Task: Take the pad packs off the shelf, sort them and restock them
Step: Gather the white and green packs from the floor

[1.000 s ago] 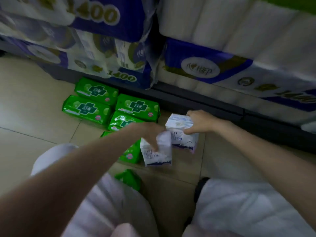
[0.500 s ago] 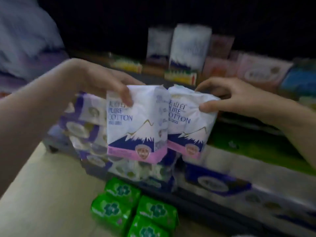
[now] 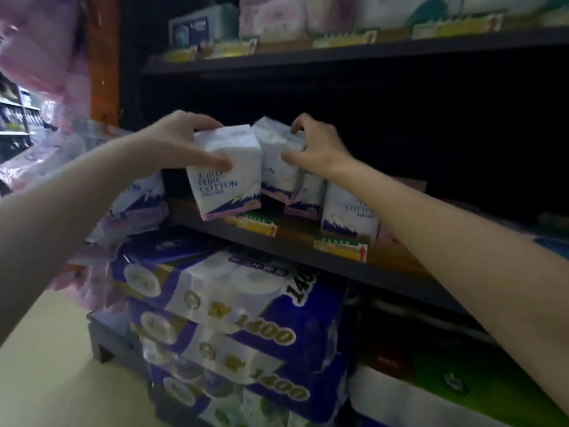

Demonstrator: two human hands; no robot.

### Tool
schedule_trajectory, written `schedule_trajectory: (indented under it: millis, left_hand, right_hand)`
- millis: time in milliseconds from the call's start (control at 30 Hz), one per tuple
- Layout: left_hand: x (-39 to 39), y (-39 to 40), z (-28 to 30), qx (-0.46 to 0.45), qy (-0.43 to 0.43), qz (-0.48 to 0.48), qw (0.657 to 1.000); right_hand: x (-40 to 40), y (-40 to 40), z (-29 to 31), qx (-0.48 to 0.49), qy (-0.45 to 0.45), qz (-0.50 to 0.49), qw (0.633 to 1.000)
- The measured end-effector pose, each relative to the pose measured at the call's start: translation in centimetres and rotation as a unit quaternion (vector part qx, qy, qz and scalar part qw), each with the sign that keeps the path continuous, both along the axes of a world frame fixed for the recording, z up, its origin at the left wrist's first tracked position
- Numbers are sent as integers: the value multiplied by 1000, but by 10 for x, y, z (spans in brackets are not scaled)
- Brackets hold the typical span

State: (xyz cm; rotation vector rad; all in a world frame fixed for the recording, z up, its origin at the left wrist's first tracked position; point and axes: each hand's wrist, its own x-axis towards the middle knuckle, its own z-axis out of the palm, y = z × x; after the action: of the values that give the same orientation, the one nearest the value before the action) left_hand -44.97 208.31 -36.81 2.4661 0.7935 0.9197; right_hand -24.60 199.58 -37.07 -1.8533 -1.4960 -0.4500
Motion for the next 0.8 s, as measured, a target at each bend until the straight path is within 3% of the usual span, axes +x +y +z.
schedule_trajectory:
  millis: [133, 200, 267, 367, 433, 500, 533, 600, 733, 800]
  left_hand:
    - [18, 17, -10, 31, -46, 34, 998]
    - [30, 23, -12, 31, -40, 39, 998]
    - [43, 27, -14, 27, -28, 24, 999]
    - [66, 32, -14, 31, -14, 7, 999]
    - [83, 33, -15, 21, -15, -7, 1000]
    - [98, 32, -16, 18, -19, -27, 999]
    - [105, 31, -18, 21, -22, -38, 999]
    - [120, 29, -23, 29, -36, -54, 997]
    - [139, 35, -36, 63, -39, -40, 996]
    - [143, 41, -41, 85, -16, -27, 996]
  right_hand:
    - [31, 24, -3, -155, -124, -78, 977]
    - [45, 28, -9, -275, -210, -169, 923]
    - [51, 31, -12, -327, -239, -245, 881]
    - [52, 28, -7, -258, -150, -237, 925]
    - [54, 18, -2, -152, -67, -136, 977]
    - [53, 3, -4, -93, 0, 21, 995]
    - [52, -3, -8, -96, -1, 76, 993]
    - [54, -8, -19, -128, -47, 93, 986]
    - [58, -3, -23, -97, -148, -18, 984]
    - [55, 4, -24, -120, -216, -73, 966]
